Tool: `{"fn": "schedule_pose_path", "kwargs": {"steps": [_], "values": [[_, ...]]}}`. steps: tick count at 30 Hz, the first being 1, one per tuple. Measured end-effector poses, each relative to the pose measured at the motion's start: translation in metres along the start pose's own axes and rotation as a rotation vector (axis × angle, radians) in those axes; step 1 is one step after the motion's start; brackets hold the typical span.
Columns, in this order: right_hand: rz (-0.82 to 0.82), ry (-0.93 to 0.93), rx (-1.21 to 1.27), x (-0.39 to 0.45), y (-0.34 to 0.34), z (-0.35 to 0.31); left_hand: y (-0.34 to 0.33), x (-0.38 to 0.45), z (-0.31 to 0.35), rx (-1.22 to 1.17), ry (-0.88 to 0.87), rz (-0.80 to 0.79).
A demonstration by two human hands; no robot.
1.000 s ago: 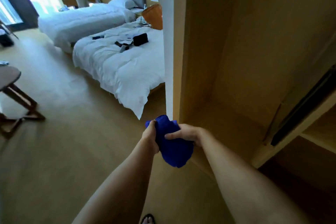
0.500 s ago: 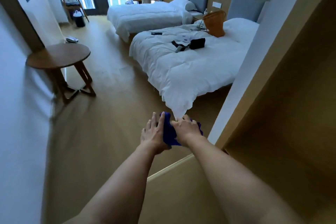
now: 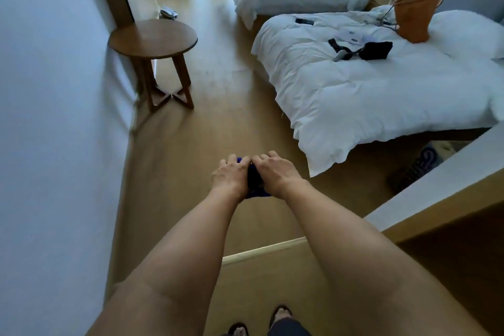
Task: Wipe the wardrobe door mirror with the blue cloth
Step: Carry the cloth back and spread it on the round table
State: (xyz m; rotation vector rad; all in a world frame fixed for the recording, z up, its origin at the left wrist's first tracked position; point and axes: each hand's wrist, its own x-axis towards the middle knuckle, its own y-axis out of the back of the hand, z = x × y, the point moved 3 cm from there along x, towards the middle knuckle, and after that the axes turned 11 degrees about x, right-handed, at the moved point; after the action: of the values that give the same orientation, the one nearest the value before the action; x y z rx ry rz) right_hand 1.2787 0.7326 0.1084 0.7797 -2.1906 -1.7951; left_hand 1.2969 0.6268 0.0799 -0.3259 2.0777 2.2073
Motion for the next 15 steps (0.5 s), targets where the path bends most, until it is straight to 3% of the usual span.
{"fn": "schedule_pose_path", "kwargs": {"steps": [6, 15], "values": [[0.021, 0.127, -0.091, 0.080, -0.001, -0.015, 0.011, 0.052, -0.046, 0.012, 0.170, 0.009], [0.046, 0.255, -0.111, 0.219, 0.041, 0.026, 0.058, 0.178, -0.060, -0.030, 0.237, 0.056]]}}
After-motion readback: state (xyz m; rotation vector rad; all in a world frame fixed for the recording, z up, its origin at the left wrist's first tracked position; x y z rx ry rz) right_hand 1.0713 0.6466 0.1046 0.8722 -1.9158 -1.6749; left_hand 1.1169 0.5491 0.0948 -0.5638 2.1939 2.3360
